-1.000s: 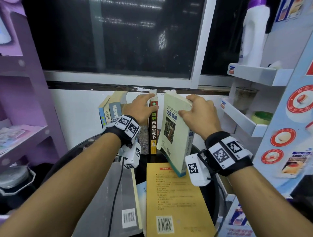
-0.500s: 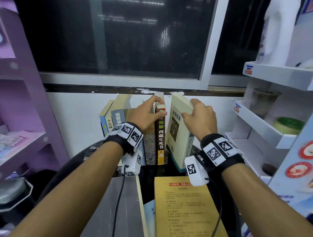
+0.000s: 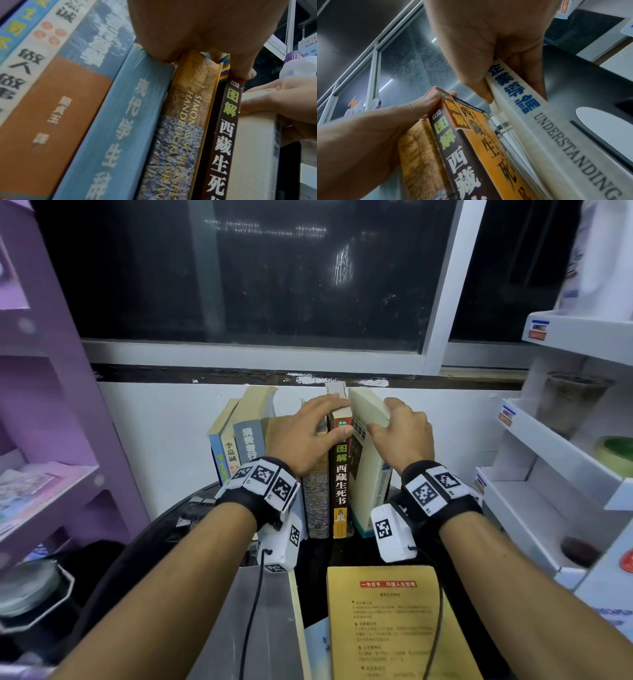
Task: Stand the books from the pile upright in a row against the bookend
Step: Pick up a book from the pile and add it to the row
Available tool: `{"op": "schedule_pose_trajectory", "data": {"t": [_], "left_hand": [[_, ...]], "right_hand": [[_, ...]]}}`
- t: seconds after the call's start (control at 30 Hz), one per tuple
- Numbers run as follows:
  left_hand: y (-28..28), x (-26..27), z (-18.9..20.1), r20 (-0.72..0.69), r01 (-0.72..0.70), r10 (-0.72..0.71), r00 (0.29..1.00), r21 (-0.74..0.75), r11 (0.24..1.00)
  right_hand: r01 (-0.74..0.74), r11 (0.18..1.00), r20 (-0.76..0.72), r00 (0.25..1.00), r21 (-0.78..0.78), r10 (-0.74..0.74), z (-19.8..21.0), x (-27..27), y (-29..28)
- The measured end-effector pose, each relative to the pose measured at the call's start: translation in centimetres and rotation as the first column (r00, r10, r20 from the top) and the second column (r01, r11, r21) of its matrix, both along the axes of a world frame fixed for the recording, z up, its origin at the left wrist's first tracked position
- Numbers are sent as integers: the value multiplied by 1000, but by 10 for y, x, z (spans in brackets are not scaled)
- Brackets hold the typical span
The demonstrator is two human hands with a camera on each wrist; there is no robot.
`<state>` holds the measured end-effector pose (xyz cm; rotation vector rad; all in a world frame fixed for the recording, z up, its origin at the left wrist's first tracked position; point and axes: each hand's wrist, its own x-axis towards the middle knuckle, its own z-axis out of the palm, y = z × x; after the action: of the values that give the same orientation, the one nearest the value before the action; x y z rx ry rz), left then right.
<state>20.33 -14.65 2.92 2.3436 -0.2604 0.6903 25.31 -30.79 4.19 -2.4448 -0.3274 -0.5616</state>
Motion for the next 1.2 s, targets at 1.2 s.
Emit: {"op": "schedule_pose_trajectory", "data": {"t": [1.2], "left_hand": [[4, 4, -3, -19, 43, -43, 999, -35, 998]], "right_hand": [[-392, 919, -178, 908, -39, 380, -9, -11, -2]]}}
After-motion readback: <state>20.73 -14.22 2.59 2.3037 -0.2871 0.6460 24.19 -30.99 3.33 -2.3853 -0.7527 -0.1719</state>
